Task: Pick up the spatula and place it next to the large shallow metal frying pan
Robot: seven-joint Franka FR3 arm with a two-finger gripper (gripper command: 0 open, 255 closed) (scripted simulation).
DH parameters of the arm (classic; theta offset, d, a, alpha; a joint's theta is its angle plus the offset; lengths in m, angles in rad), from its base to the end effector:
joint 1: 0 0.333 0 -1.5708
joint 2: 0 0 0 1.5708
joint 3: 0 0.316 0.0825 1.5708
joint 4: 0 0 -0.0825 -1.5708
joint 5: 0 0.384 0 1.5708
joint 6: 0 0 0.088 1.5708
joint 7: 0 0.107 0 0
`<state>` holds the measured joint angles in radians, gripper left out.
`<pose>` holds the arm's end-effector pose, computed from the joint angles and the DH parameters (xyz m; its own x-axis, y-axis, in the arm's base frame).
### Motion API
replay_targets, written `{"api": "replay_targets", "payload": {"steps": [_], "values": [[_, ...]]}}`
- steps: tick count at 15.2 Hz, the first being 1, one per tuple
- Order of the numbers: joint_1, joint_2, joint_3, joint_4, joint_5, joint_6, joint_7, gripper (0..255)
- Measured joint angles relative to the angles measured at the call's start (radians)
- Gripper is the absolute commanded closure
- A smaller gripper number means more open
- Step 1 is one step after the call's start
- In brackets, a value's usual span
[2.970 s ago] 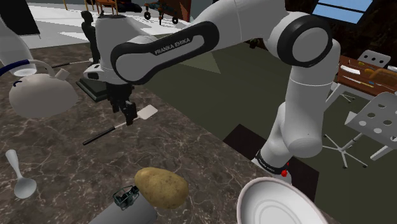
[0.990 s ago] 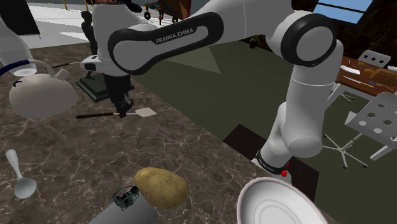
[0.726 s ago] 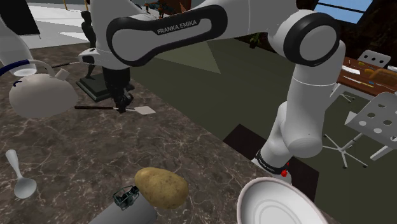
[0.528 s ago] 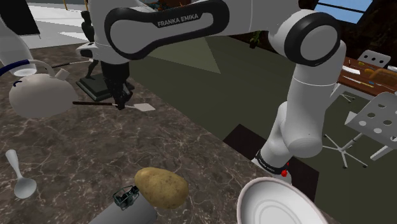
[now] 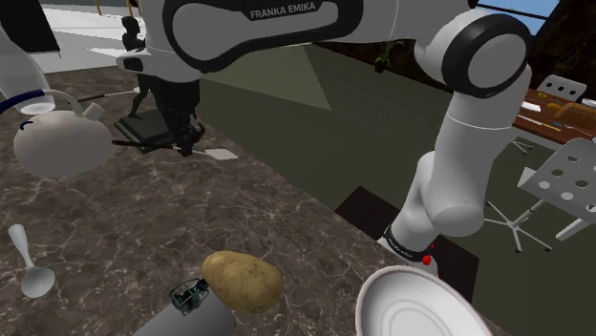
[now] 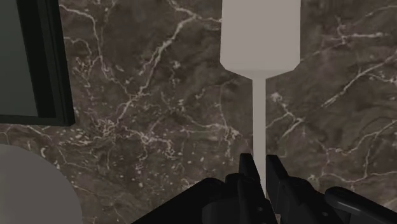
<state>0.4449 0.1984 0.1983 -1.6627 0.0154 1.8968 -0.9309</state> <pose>0.5053 0.3694 0.4942 0.0059 0.9978 0.0664 1.0000 -0.0059 -0.0005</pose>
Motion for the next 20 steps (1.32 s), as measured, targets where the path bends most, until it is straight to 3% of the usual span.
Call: {"api": "replay_targets", "payload": {"steps": [11,20], "values": [[0.015,-0.434,0.015,-0.505,0.095,0.08,-0.008,255],[0.073,-0.804,0.02,-0.822,0.171,0.032,0.005,255]]}}
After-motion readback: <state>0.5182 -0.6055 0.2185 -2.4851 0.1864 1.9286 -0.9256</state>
